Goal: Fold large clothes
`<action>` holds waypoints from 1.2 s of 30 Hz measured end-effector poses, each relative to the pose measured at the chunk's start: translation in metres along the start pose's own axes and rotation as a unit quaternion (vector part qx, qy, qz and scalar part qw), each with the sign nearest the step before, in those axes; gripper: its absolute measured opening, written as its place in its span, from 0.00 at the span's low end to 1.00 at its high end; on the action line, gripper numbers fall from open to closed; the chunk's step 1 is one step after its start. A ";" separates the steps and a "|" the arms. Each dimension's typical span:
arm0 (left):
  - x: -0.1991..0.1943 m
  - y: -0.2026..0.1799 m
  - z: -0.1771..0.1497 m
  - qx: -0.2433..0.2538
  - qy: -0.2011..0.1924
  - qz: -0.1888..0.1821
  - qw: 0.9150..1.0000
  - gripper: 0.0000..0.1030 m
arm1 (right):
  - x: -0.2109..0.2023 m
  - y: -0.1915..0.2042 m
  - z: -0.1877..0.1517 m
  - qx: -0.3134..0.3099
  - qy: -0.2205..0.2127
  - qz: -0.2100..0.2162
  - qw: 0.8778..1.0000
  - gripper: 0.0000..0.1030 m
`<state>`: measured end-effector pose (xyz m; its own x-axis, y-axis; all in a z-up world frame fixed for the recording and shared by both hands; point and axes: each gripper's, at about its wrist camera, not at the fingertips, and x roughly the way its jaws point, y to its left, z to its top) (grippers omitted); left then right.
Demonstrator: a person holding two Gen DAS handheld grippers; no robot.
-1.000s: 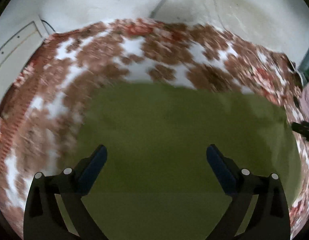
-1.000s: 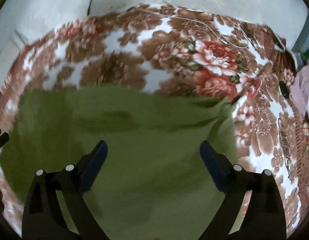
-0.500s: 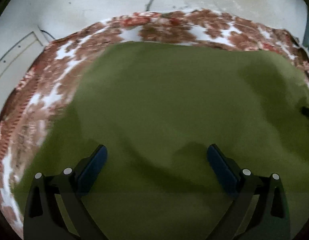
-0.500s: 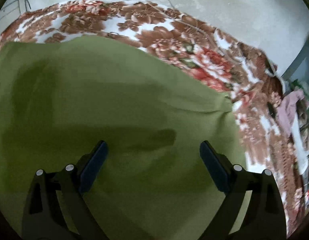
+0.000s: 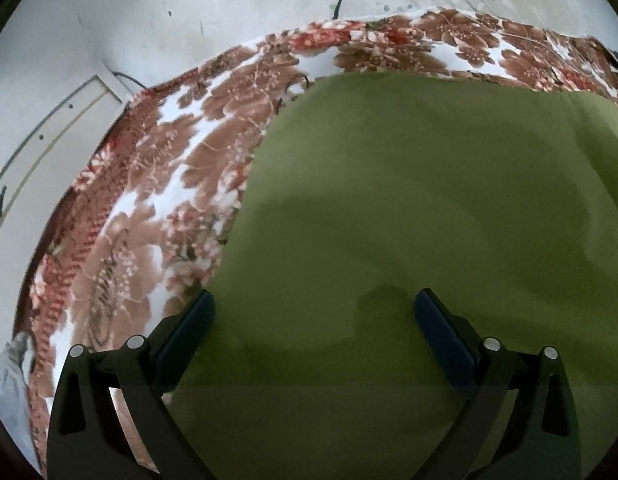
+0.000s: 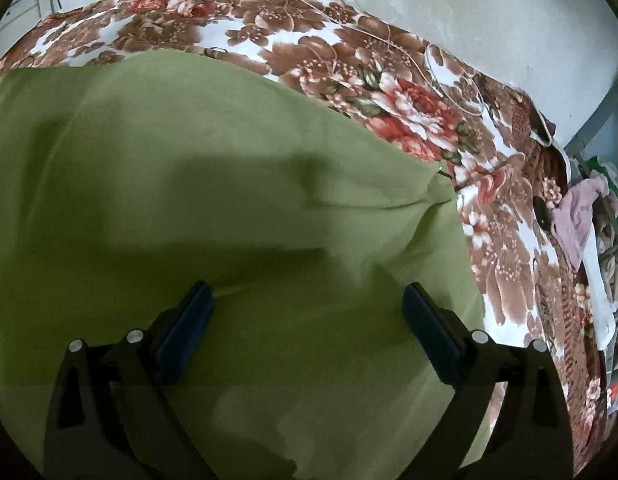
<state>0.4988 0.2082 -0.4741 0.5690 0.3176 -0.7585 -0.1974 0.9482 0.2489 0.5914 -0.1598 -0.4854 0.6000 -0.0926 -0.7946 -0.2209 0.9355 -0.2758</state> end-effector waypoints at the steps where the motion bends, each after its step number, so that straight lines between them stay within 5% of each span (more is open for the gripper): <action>1: -0.014 0.003 0.003 -0.003 -0.018 0.000 1.000 0.95 | -0.005 -0.002 0.001 0.008 0.002 0.003 1.000 0.92; 6: -0.099 0.038 -0.008 -0.117 -0.073 -0.061 0.989 0.95 | -0.070 -0.006 0.006 0.071 -0.022 0.065 0.995 0.95; 12: -0.141 0.057 -0.101 -0.264 -0.003 -0.106 0.959 0.95 | -0.116 0.023 -0.001 0.106 -0.025 0.122 0.987 0.95; 18: -0.122 0.037 -0.178 -0.316 0.021 -0.151 0.936 0.95 | -0.099 0.058 -0.025 0.088 0.016 0.125 0.988 0.95; 21: -0.110 0.032 -0.179 -0.315 0.000 -0.171 0.933 0.95 | -0.094 0.067 -0.036 0.090 0.023 0.124 0.988 0.95; 23: -0.094 0.034 -0.173 -0.330 -0.003 -0.190 0.925 0.95 | -0.092 0.071 -0.044 0.089 0.024 0.124 0.988 0.95; 32: -0.039 0.059 -0.143 -0.405 -0.045 -0.266 0.874 0.95 | -0.096 0.079 -0.061 0.050 0.026 0.115 0.992 0.95; 34: -0.028 0.061 -0.135 -0.414 -0.038 -0.263 0.871 0.95 | -0.096 0.078 -0.062 0.052 0.026 0.112 0.992 0.95; 36: -0.021 0.056 -0.123 -0.395 -0.037 -0.253 0.883 0.95 | -0.094 0.079 -0.061 0.057 0.028 0.111 0.992 0.95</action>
<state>0.3770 0.2538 -0.5182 0.7880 -0.1181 -0.6042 -0.3813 0.6769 -0.6296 0.4705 -0.0980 -0.4651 0.5025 0.1034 -0.8584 -0.2517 0.9673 -0.0308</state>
